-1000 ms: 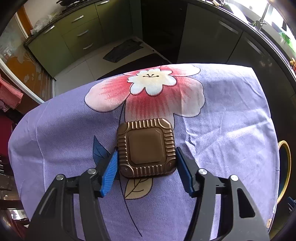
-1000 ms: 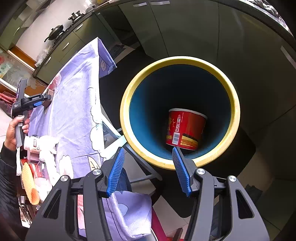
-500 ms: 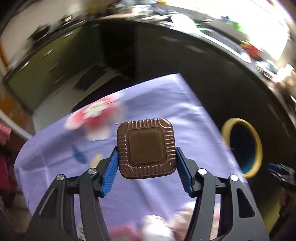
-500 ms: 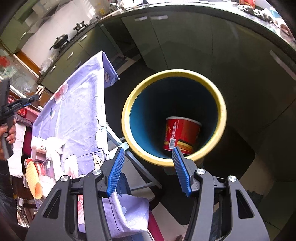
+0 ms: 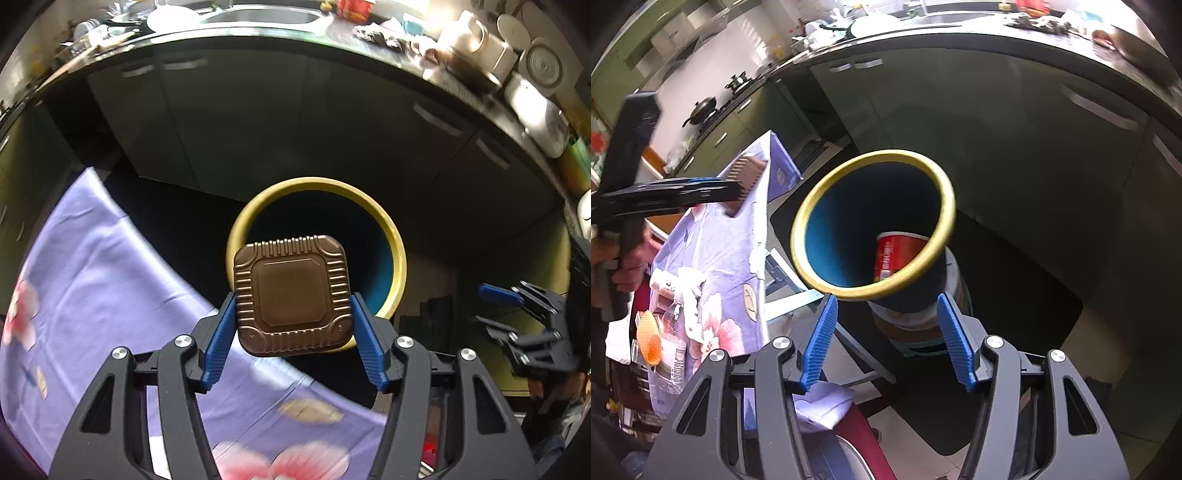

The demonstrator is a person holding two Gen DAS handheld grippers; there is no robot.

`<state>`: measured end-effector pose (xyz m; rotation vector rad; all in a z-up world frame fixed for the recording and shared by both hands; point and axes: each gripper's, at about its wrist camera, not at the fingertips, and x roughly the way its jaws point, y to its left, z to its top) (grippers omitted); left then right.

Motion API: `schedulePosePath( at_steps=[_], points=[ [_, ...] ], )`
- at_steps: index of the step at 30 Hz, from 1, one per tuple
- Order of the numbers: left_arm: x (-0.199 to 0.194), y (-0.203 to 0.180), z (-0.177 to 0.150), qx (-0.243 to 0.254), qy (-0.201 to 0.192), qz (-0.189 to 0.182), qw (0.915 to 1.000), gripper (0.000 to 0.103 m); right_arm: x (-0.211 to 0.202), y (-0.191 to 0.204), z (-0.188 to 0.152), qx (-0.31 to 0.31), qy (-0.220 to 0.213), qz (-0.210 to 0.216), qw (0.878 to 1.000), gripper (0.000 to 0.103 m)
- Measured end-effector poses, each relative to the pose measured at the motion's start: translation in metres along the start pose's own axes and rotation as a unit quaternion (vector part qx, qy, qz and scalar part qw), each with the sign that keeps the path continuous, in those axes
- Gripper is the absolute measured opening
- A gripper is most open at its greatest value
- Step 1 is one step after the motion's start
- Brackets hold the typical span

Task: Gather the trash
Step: 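Carry the chocolate over the bin and open the left gripper, then grasp the white pill bottle by its cap with the right gripper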

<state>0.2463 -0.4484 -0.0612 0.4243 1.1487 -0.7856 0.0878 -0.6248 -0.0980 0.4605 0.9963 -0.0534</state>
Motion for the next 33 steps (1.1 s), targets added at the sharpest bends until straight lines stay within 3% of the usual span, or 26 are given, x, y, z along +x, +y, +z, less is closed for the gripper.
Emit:
schedulePosePath(
  at_steps=[4, 8, 18, 22, 27, 30, 33],
  points=[
    [0.029, -0.011, 0.017, 0.000, 0.010, 0.006, 0.9999, 0.060, -0.002, -0.017, -0.006, 0.013, -0.001, -0.003, 1.000, 0.058],
    [0.024, -0.006, 0.022, -0.012, 0.001, 0.005, 0.9999, 0.071, -0.001, -0.026, -0.011, 0.017, 0.001, -0.001, 1.000, 0.058],
    [-0.075, 0.014, -0.008, -0.009, -0.082, -0.001, 0.9966, 0.080, 0.009, 0.002, -0.010, -0.013, 0.009, 0.006, 1.000, 0.059],
    [-0.130, 0.039, -0.048, -0.016, -0.132, 0.009, 0.9911, 0.083, 0.008, 0.026, -0.009, -0.033, 0.011, 0.007, 0.999, 0.059],
    [-0.181, 0.093, -0.106, -0.062, -0.190, 0.034, 0.9792, 0.085, 0.013, 0.083, -0.007, -0.083, 0.018, 0.017, 0.996, 0.059],
    [-0.205, 0.129, -0.145, -0.096, -0.229, 0.066, 0.9664, 0.088, 0.022, 0.135, -0.008, -0.129, 0.031, 0.040, 0.990, 0.059],
    [-0.216, 0.157, -0.177, -0.125, -0.240, 0.087, 0.9587, 0.088, 0.033, 0.197, -0.010, -0.187, 0.045, 0.074, 0.979, 0.059]
  ],
)
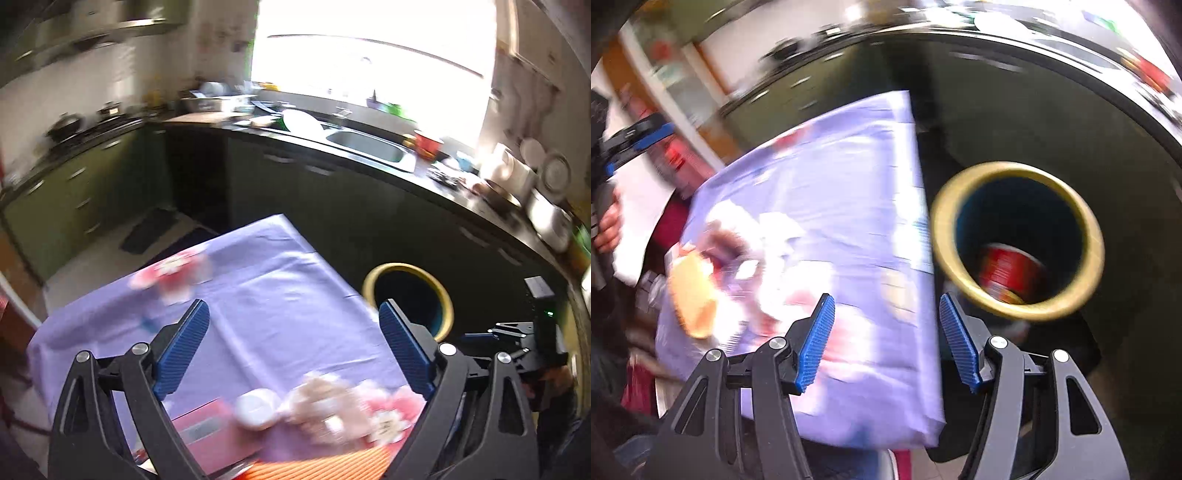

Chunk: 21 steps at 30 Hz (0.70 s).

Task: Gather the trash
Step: 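Grasp the white pill bottle by its cap with the right gripper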

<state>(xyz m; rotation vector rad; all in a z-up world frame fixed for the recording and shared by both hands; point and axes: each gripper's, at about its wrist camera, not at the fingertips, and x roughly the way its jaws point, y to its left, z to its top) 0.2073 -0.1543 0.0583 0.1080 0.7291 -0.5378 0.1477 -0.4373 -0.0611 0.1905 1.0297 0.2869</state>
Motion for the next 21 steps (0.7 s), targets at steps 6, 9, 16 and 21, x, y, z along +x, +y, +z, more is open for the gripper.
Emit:
schedulePosePath(
  at_steps=[6, 9, 16, 21],
  points=[
    [-0.028, 0.075, -0.046, -0.068, 0.000, 0.032, 0.9972, 0.088, 0.046, 0.099, 0.036, -0.093, 0.018, 0.057, 0.994, 0.059],
    [-0.037, 0.097, -0.064, -0.087, 0.001, 0.053, 0.9948, 0.088, 0.071, 0.136, 0.049, -0.128, 0.024, 0.067, 0.989, 0.059],
    [-0.052, 0.135, -0.101, -0.123, 0.008, 0.068, 0.9900, 0.088, 0.111, 0.194, 0.066, -0.183, 0.033, 0.062, 0.980, 0.059],
    [-0.053, 0.134, -0.109, -0.120, 0.012, 0.067, 0.9904, 0.088, 0.139, 0.203, 0.075, -0.193, 0.055, 0.047, 0.979, 0.059]
  ],
)
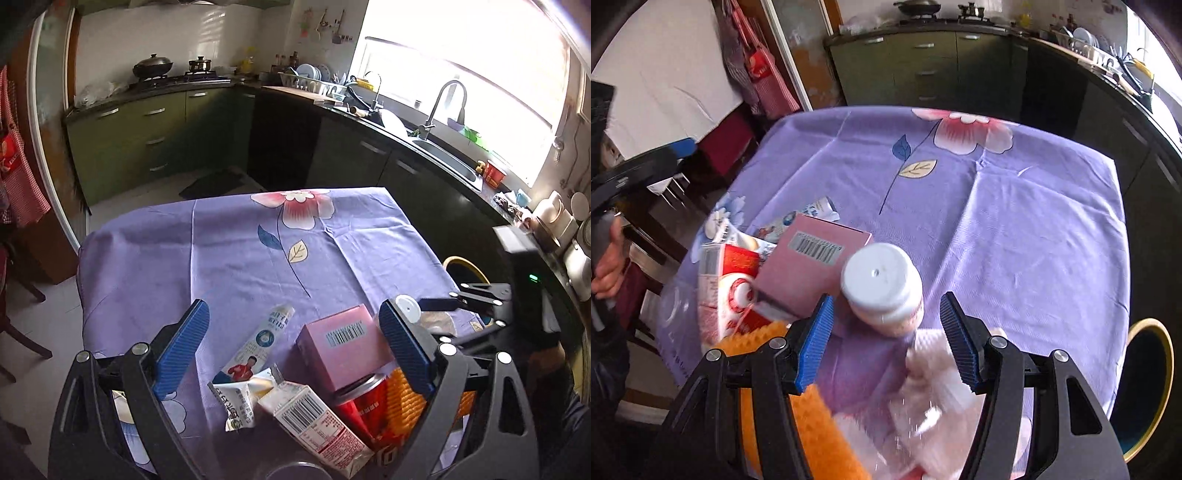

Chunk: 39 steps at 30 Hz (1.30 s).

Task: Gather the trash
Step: 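Grasp the white pill bottle by its cap with the right gripper, then carry the pill bottle over the bin and release it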

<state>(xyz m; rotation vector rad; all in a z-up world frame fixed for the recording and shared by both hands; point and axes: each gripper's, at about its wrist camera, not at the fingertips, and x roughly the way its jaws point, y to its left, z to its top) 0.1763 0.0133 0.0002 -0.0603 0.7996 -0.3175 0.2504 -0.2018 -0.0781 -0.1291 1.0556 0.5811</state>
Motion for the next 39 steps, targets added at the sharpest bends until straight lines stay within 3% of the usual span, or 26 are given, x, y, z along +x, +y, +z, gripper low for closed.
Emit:
schedulePosePath(
  at_steps=[9, 12, 19, 27, 33, 39],
  points=[
    [0.000, -0.005, -0.008, 0.013, 0.007, -0.003, 0.9999, 0.088, 0.040, -0.003, 0.013, -0.013, 0.042, -0.015, 0.999, 0.059],
    [0.002, -0.007, -0.008, 0.014, 0.010, -0.004, 0.9998, 0.089, 0.046, -0.004, 0.016, -0.016, 0.049, -0.008, 0.999, 0.050],
    [0.002, -0.011, -0.009, 0.016, 0.012, -0.002, 0.9998, 0.089, 0.023, -0.009, 0.014, 0.002, 0.015, -0.004, 1.000, 0.049],
    [-0.008, -0.022, -0.012, 0.024, 0.008, -0.003, 0.9997, 0.089, -0.047, -0.024, -0.001, 0.028, -0.058, -0.013, 0.998, 0.049],
    [-0.012, -0.036, -0.014, 0.036, 0.012, -0.004, 0.9993, 0.089, -0.104, -0.076, -0.038, 0.095, -0.101, -0.069, 0.988, 0.049],
    [-0.007, -0.054, -0.013, 0.046, 0.018, -0.008, 0.9988, 0.089, -0.130, -0.170, -0.092, 0.200, -0.096, -0.162, 0.962, 0.049]
  ],
)
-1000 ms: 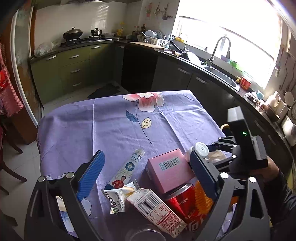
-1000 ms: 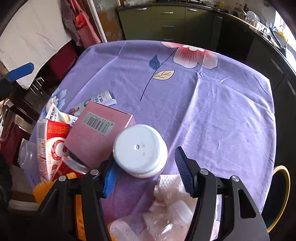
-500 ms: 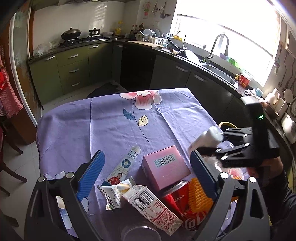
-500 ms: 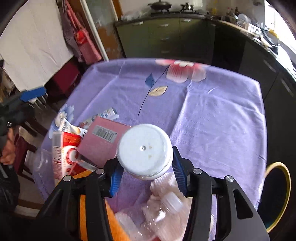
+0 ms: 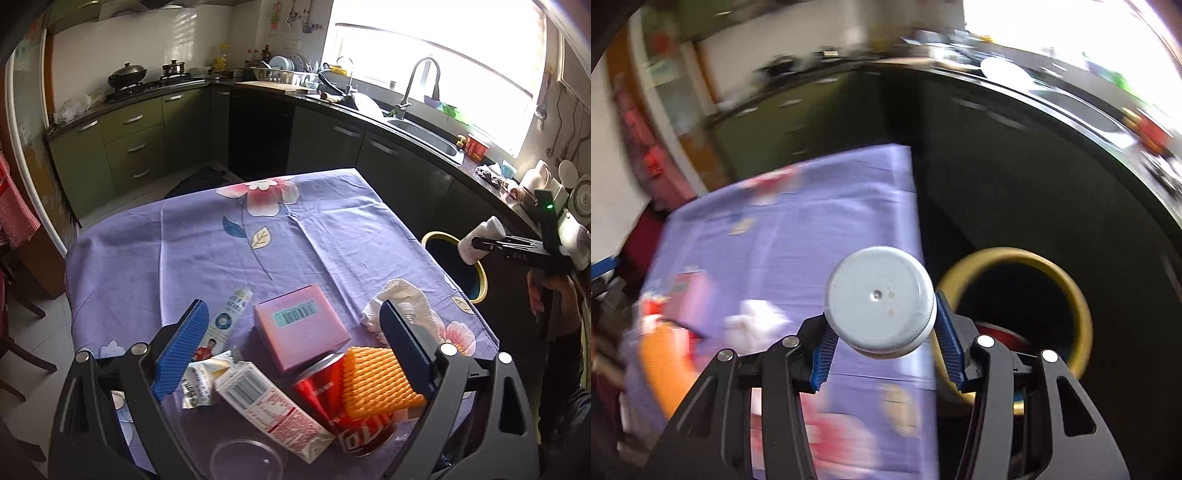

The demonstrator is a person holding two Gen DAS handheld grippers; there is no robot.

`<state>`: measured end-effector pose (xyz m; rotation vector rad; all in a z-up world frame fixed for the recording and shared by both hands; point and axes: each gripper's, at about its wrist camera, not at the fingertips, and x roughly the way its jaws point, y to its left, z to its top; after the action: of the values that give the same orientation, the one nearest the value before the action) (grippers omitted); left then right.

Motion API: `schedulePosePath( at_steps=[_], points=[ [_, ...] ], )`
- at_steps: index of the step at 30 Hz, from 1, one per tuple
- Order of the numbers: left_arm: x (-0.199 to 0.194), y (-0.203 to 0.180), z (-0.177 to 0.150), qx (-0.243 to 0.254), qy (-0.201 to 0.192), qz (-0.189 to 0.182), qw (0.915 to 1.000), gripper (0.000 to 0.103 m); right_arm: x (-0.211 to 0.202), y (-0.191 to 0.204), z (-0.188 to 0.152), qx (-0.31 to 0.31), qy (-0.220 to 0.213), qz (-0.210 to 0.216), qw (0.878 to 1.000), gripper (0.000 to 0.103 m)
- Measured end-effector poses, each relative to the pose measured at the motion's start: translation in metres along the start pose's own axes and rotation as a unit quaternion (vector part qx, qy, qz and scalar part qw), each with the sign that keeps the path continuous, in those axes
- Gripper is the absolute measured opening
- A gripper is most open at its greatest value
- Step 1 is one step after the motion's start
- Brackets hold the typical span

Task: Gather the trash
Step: 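Carry the pill bottle over the bin and release it, then grasp the pink box with the left gripper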

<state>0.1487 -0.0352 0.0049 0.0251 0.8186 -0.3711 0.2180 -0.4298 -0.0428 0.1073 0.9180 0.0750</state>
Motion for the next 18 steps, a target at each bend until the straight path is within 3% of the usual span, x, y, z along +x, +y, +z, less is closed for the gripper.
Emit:
schedulePosePath(
  at_steps=[8, 13, 14, 18],
  points=[
    [0.015, -0.025, 0.004, 0.014, 0.017, -0.002, 0.9998, 0.089, 0.067, -0.110, -0.025, 0.104, 0.071, -0.057, 0.990, 0.049],
    [0.020, -0.033, 0.007, 0.023, 0.026, 0.004, 0.9994, 0.089, 0.096, -0.141, -0.040, 0.136, 0.096, -0.072, 0.983, 0.051],
    [0.021, -0.034, 0.007, 0.023, 0.027, 0.005, 0.9993, 0.089, 0.098, -0.145, -0.042, 0.140, 0.097, -0.078, 0.982, 0.058],
    [0.026, -0.035, 0.007, 0.018, 0.040, 0.000, 0.9991, 0.089, 0.091, -0.150, -0.046, 0.142, 0.083, -0.085, 0.983, 0.059]
  ],
)
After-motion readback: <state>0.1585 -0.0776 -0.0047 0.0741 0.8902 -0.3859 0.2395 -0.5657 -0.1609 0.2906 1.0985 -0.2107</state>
